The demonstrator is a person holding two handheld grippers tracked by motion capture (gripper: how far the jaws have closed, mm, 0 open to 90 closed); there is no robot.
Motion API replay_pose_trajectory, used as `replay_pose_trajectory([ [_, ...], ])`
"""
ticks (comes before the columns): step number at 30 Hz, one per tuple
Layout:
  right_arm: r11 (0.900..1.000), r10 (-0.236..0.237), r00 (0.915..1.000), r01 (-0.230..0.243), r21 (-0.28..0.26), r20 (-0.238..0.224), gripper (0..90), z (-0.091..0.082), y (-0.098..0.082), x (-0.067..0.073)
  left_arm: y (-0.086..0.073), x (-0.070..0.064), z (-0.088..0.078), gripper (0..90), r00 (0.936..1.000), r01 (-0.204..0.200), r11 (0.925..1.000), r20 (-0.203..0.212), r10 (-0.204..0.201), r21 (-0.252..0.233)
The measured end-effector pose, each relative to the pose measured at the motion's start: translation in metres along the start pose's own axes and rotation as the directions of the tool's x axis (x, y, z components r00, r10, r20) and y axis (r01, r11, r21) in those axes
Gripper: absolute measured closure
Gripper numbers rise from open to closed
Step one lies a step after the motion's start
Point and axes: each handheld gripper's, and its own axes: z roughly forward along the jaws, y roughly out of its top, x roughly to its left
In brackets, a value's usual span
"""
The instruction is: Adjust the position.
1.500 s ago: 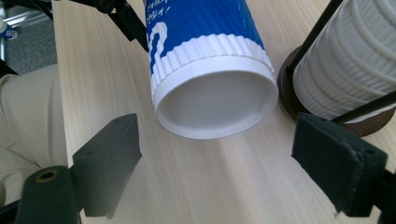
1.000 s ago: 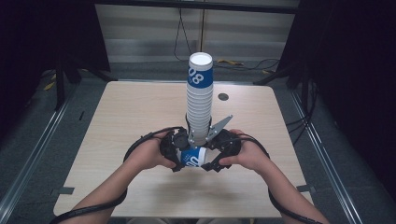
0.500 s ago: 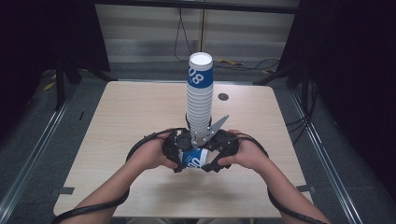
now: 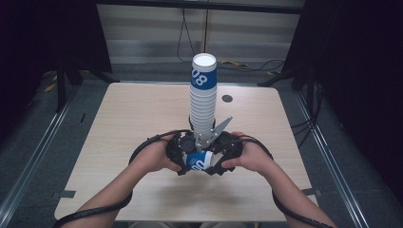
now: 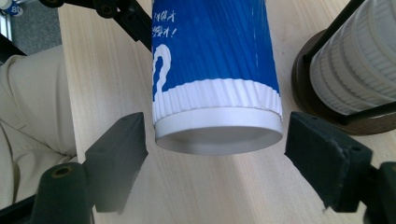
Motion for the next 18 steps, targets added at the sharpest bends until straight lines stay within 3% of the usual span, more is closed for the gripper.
replay_pose_trajectory([
  [13, 1.0, -0.006, 1.0, 0.006, 0.01, -0.004, 19.8, 0.0019, 0.0027, 0.0016, 0.0001, -0.0018, -0.0008, 21.8, 1.0, -0.003, 1.0, 0.003, 0.003, 0.002],
  [18, 1.0, -0.019, 0.9998, 0.019, 0.007, -0.009, 24.2, 0.0027, 0.0022, 0.0015, 0.0006, -0.0024, -0.0018, 21.8, 0.9999, 0.009, 0.9999, 0.004, -0.009, -0.003],
])
